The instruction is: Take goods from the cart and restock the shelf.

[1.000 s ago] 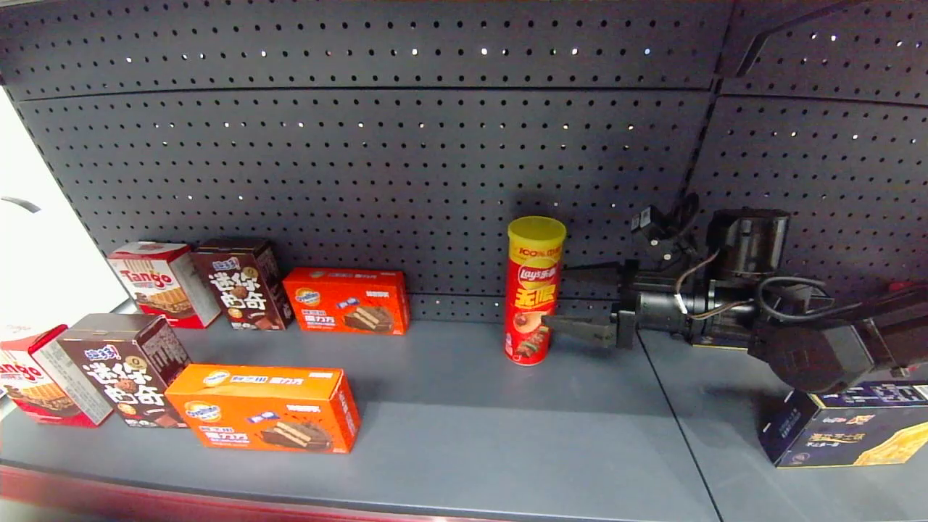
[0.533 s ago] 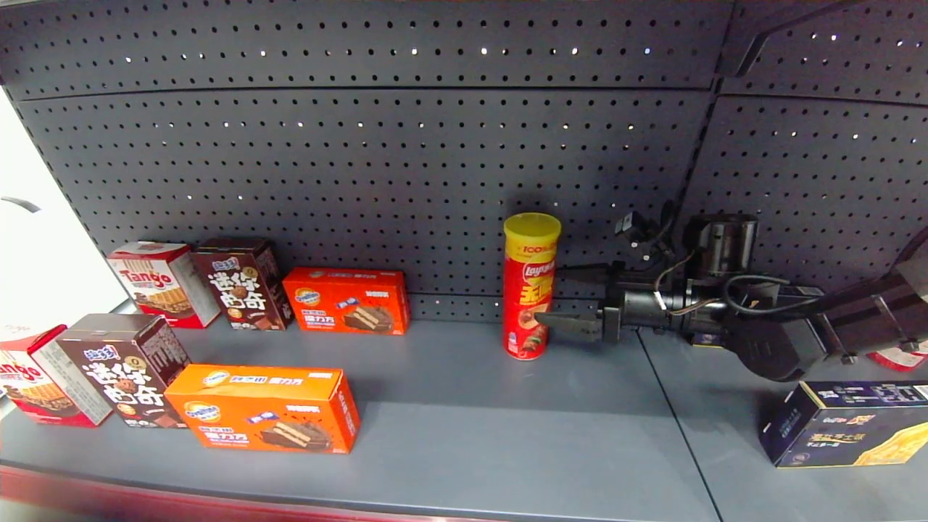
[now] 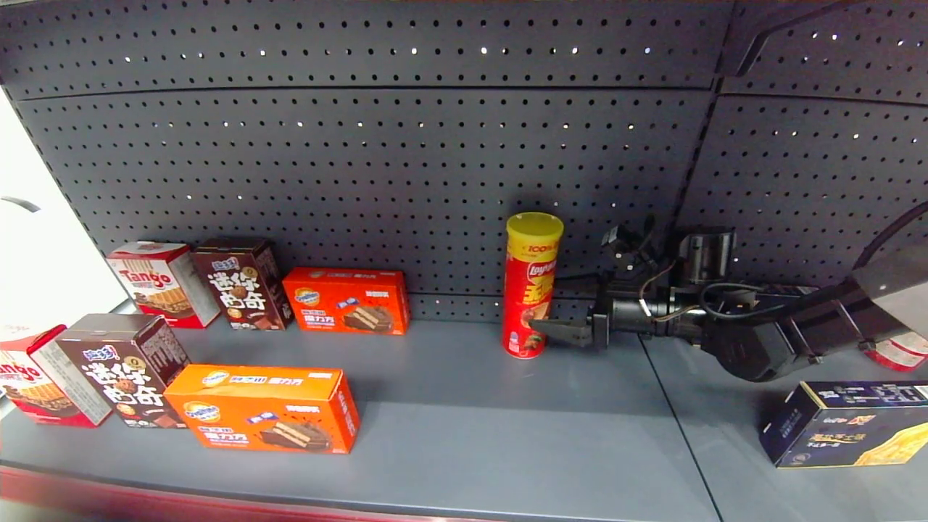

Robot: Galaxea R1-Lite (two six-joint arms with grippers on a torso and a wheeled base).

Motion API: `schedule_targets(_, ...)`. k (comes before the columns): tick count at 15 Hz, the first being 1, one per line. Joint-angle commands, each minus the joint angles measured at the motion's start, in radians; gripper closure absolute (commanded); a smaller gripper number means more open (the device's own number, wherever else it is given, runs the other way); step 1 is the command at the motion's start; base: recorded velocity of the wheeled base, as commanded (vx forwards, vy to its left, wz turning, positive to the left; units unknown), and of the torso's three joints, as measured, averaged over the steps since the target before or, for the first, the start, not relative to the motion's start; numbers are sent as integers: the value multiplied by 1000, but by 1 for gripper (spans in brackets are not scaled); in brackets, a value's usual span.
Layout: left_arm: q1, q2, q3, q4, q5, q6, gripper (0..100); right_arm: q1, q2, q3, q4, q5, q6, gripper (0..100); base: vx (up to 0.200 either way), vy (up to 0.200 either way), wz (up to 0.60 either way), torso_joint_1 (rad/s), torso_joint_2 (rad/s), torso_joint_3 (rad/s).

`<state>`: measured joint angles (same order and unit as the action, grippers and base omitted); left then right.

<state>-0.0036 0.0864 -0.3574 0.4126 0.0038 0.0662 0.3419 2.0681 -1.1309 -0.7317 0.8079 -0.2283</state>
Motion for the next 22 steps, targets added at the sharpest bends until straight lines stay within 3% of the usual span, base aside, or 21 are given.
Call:
schedule_targets(1,1,0,0,0,1,0,100,0,14,0,-12,2,0,0,0,0,0,0,0,0)
schedule_targets(15,1,-23,15,2,2,0,100,63,-91,154,-71,-1,-5,0,0,0,0,0,0,0)
schedule_targets(22,2,-34,17,2,2,-2,100,-4,-23,112,-71,-7,-5,0,0,0,0,0,0,0)
